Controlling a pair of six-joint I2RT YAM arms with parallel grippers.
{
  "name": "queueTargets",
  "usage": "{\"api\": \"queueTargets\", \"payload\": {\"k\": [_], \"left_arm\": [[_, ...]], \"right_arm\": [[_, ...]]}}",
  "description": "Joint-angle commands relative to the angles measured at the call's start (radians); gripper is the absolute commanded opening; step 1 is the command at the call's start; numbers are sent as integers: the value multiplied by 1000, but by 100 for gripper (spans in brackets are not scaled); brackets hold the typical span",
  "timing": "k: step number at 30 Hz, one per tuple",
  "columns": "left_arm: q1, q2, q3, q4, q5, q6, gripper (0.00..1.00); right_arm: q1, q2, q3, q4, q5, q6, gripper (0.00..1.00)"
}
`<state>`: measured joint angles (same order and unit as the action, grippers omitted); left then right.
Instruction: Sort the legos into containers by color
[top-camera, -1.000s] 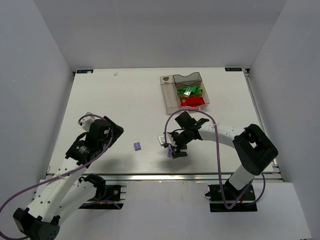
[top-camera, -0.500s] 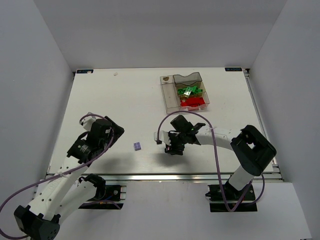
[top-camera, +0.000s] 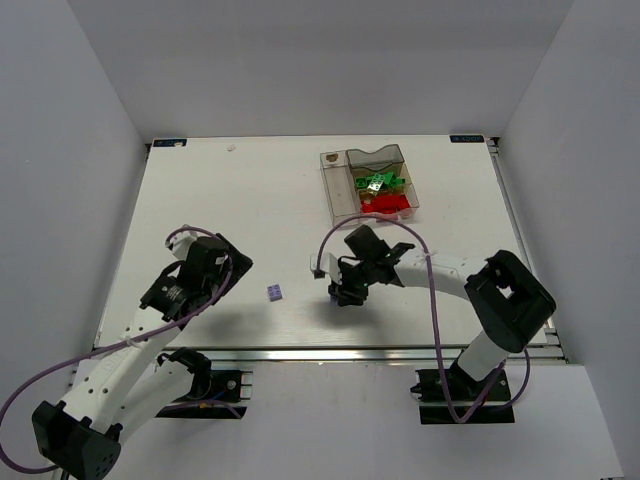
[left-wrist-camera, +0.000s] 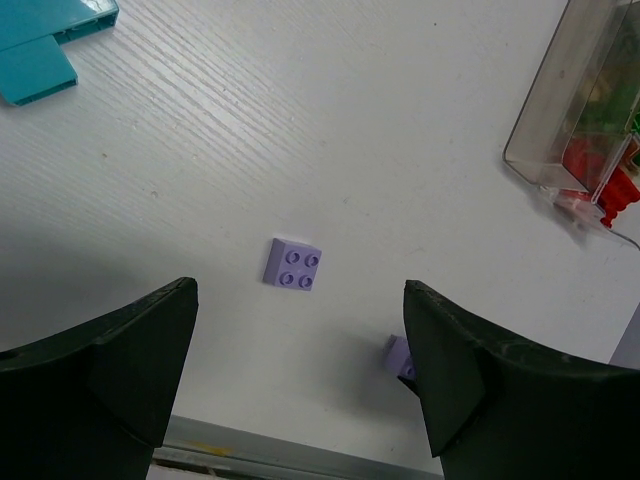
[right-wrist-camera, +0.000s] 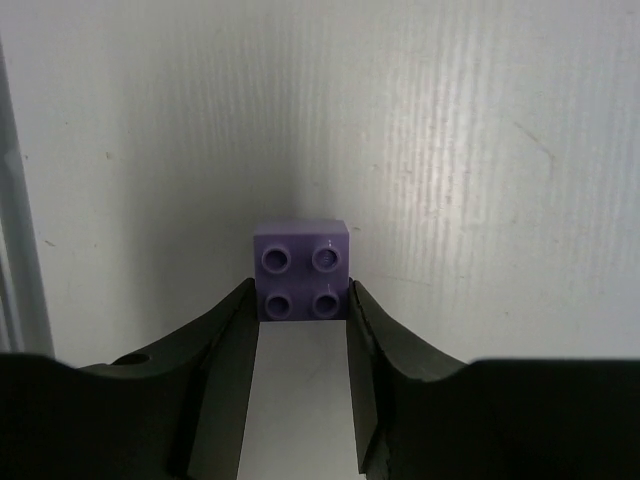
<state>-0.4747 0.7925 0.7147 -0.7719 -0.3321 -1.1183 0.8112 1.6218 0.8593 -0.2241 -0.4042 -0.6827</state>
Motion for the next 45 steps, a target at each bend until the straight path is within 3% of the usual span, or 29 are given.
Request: {"api": "queueTargets", "payload": {"k": [1, 10, 18, 22, 31, 40, 42, 45], "left_arm": [[-1, -6, -9, 28, 21, 17, 93], [-1, 10, -23, 88, 88, 67, 93], [-10, 62, -11, 114, 122, 97, 93], [-10, 71, -8, 118, 128, 101, 93], [-19, 132, 2, 148, 157, 109, 93], [-19, 174, 11, 166, 171, 124, 93], [-19, 197, 17, 169, 177, 124, 93], [-19, 243, 35, 166, 186, 140, 93]], "right_arm": [[-79, -71, 104, 25, -88, 81, 0], [-348, 62, 512, 43, -33, 380, 0], [-532, 392, 1050, -102, 142, 653, 0], [-567, 504, 1179, -89, 226, 675, 0], [-627, 659, 1242, 40, 258, 663, 0], [-638, 707, 1218, 38, 238, 629, 0], [-641, 716, 1215, 42, 245, 615, 8], [-644, 736, 1224, 54, 251, 614, 12]]}}
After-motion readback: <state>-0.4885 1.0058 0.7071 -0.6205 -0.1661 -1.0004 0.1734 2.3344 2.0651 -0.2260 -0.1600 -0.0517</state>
